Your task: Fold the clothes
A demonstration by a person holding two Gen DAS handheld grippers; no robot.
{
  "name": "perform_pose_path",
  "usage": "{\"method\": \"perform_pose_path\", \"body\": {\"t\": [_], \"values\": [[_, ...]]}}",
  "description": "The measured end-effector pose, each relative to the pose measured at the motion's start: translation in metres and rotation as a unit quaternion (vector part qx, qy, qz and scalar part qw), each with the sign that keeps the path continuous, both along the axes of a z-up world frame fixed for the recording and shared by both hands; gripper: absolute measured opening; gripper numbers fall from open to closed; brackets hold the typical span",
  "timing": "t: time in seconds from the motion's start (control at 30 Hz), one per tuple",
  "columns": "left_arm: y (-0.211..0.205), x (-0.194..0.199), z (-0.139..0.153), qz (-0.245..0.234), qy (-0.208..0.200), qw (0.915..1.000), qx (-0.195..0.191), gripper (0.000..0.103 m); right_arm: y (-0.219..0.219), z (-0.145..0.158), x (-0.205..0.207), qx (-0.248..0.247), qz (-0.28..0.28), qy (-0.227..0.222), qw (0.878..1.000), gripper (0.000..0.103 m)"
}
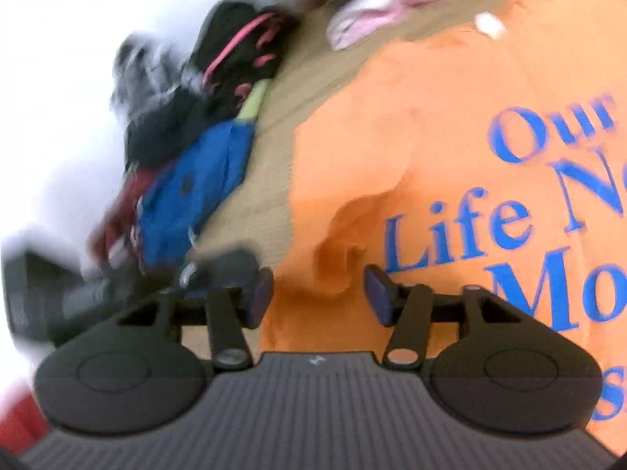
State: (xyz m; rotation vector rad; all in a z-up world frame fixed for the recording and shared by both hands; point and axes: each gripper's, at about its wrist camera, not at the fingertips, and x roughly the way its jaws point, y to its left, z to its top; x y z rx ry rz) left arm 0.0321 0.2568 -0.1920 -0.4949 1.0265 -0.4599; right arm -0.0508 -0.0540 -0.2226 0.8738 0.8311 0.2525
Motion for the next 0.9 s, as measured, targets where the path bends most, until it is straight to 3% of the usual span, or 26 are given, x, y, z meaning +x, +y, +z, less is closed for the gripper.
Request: {"method": "perform_pose_path", "body": {"t": [0.07, 0.13, 0.37, 0.43, 0.47, 0.5, 0.63, 0.73, 0.8, 0.9], "values": [[0.004, -0.002, -0.010, 0.015, 0.025, 0.9994, -0.017, 0.069, -0.008, -0.004, 0.005, 0.030, -0.037, 0.007, 0.999, 0.056], [0.006, -0.005, -0.011, 0.011, 0.022, 0.9996, -0.012, 0.067, -0.016, -0.004, 0.014, 0.040, -0.055, 0.006, 0.998, 0.056], [0.001, -0.004, -0.009, 0.004, 0.017, 0.9999, -0.001, 0.076, -0.026, -0.006, 0.053, -0.005, -0.071, -0.022, 0.997, 0.053], [-0.003, -0.004, -0.007, 0.009, 0.008, 0.9999, 0.005, 0.077, -0.028, -0.006, 0.064, -0.016, -0.070, -0.023, 0.997, 0.043], [-0.006, -0.004, -0.006, 0.011, 0.007, 0.9999, 0.011, 0.078, -0.029, -0.007, 0.070, -0.022, -0.068, -0.022, 0.997, 0.017], [-0.010, -0.004, -0.005, 0.011, 0.006, 0.9997, 0.019, 0.079, -0.029, -0.006, 0.075, -0.033, -0.064, -0.020, 0.997, 0.008], [-0.024, -0.004, -0.004, 0.011, -0.015, 0.9992, 0.036, 0.083, -0.029, -0.001, 0.096, -0.082, -0.050, -0.023, 0.995, 0.008], [-0.037, -0.004, -0.003, 0.022, -0.034, 0.9979, 0.051, 0.086, -0.035, 0.001, 0.105, -0.089, -0.040, -0.006, 0.995, 0.016], [-0.043, -0.005, -0.001, 0.030, -0.036, 0.9967, 0.066, 0.086, -0.049, 0.007, 0.095, -0.082, -0.057, -0.001, 0.995, 0.046], [-0.045, -0.011, 0.000, 0.041, -0.035, 0.9952, 0.081, 0.086, -0.086, 0.031, 0.045, -0.095, -0.106, -0.057, 0.988, 0.071]]}}
